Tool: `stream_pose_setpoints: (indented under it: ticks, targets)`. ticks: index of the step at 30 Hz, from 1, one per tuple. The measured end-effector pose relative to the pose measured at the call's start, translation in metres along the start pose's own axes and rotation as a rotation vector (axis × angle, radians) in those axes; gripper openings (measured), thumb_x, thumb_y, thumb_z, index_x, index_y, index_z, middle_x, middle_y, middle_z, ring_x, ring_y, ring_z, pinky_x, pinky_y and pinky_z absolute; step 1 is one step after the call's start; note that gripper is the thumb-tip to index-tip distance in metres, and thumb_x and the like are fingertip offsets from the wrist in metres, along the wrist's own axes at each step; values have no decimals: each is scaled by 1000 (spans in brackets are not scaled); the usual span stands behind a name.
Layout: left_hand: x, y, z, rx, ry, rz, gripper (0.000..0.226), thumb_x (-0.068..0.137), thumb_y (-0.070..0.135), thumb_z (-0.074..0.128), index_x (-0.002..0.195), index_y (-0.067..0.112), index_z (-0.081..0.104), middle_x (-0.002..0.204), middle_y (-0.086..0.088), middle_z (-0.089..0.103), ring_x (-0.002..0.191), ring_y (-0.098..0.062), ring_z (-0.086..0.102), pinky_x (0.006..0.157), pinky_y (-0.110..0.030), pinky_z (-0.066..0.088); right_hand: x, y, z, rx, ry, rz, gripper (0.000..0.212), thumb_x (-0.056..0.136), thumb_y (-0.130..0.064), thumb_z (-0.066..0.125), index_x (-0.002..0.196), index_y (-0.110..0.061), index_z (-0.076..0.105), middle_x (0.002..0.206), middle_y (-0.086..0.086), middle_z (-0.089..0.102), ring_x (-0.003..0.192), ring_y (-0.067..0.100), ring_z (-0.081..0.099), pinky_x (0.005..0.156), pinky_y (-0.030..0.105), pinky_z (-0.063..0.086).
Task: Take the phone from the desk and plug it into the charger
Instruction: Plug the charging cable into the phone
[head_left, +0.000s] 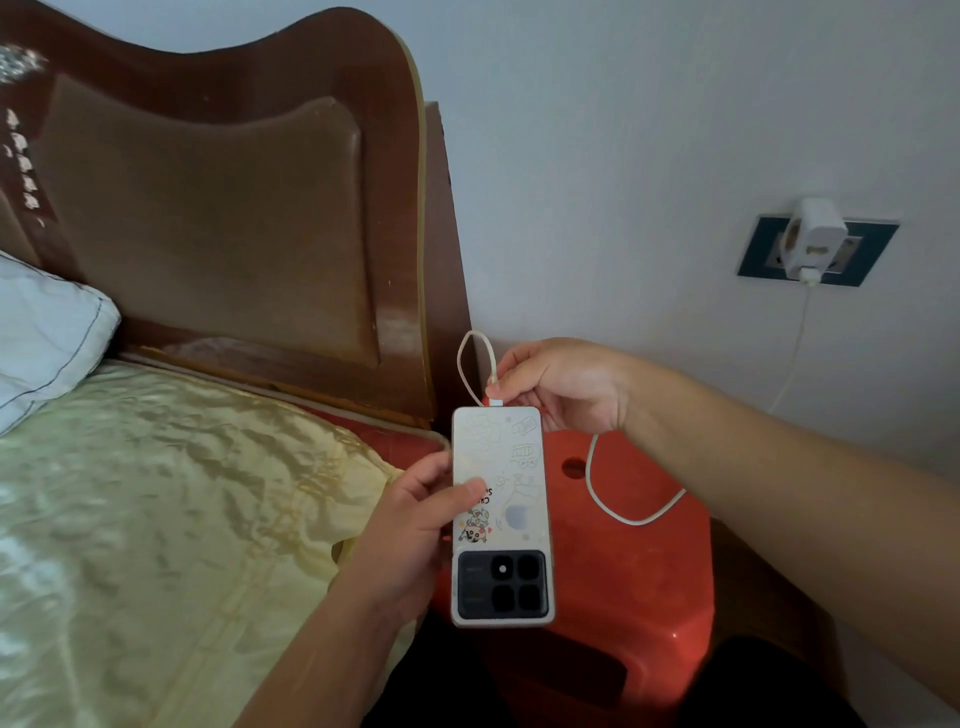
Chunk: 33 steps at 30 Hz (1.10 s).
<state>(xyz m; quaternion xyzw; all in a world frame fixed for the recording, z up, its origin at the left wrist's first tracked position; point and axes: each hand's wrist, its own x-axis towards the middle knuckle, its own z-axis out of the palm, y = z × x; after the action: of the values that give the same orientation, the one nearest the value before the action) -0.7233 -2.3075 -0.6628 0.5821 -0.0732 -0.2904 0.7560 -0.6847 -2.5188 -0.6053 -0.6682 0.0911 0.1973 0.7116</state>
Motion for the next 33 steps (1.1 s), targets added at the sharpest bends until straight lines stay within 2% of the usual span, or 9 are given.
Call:
stream_pose_setpoints:
  ticks: [7,11,13,15,20,27,33]
  targets:
    - [2,-7,-5,73,18,-8,31,71,15,76,102,18,73,105,-16,75,89,-34,72,72,-42,53,3,8,1,-1,-3,43,21,83,-3,66,71,-19,60,65,-2,66,58,10,59,60,24,47]
    - [8,-5,-7,95,36,-6,24,77,9,71,99,18,73,100,-12,76,80,-28,73,56,-33,54,3,16,-1,41,16,28,3,85,-17,66,83,-19,65,72,-3,68,66,12,62,69,28,47]
    - [13,-4,-7,102,52,-9,22,80,5,69,97,18,73,98,-11,77,76,-25,73,49,-30,52,2,18,-6,131,89,16,5,86,-21,66,89,-18,63,78,-1,67,68,13,63,68,27,50]
    - [18,-5,-8,115,63,-19,22,82,4,68,97,18,73,99,-10,77,77,-25,73,51,-31,53,0,17,-13,207,174,-11,4,87,-21,64,86,-18,62,78,0,65,66,13,62,63,26,51]
    - [37,-12,-3,113,115,-64,20,81,6,70,95,21,74,101,-12,77,85,-31,74,58,-37,56,-14,14,-34,346,275,-98,7,90,-19,59,84,-19,64,78,1,66,64,14,61,63,27,50]
    - [61,-26,19,105,169,-97,16,86,6,67,101,12,68,96,-10,78,83,-26,75,56,-35,57,-34,23,-49,369,272,-132,9,91,-19,56,88,-20,64,76,0,68,62,12,63,58,25,51]
    - [76,-36,28,110,186,-154,20,84,6,69,104,10,66,99,-12,76,82,-25,75,57,-36,57,-45,35,-57,338,247,-147,12,93,-18,55,88,-20,66,74,-1,69,62,11,62,60,25,49]
